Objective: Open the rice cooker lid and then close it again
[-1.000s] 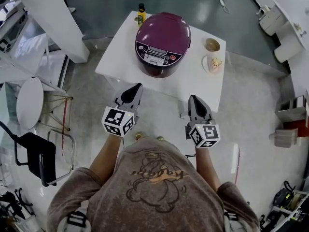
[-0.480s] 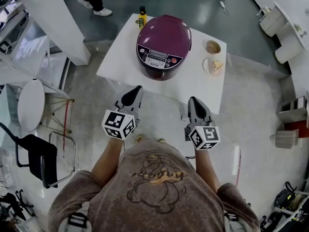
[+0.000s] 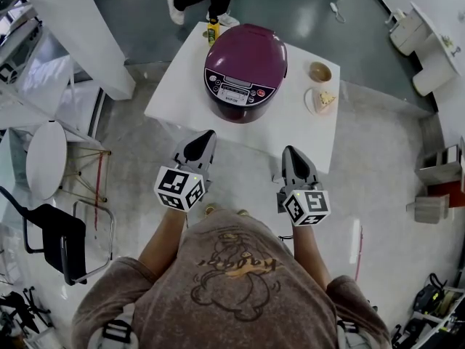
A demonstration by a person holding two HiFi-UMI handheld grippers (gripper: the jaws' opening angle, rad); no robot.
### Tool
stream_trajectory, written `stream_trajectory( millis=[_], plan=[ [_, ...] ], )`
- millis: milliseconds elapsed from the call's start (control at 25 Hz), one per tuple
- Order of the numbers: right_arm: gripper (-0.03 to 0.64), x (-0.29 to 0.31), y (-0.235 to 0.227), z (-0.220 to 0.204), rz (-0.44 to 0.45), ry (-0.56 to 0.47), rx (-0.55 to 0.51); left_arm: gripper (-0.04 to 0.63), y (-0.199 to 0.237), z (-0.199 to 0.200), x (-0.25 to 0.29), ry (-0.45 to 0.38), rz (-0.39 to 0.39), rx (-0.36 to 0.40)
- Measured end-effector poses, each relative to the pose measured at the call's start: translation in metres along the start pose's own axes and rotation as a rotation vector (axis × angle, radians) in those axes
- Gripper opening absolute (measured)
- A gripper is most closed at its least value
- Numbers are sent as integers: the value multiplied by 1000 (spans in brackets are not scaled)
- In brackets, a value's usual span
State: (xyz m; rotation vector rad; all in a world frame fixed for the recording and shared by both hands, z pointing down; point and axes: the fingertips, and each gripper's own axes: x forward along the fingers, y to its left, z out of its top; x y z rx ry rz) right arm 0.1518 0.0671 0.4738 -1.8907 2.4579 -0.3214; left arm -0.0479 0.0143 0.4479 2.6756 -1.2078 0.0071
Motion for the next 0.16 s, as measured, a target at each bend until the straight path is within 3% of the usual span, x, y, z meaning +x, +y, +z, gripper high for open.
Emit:
stream_trajectory(
  millis=[160],
  plan=[
    [-3,1,1,-1,6,0,3,20,0,0,-1,0,3,-6]
  ],
)
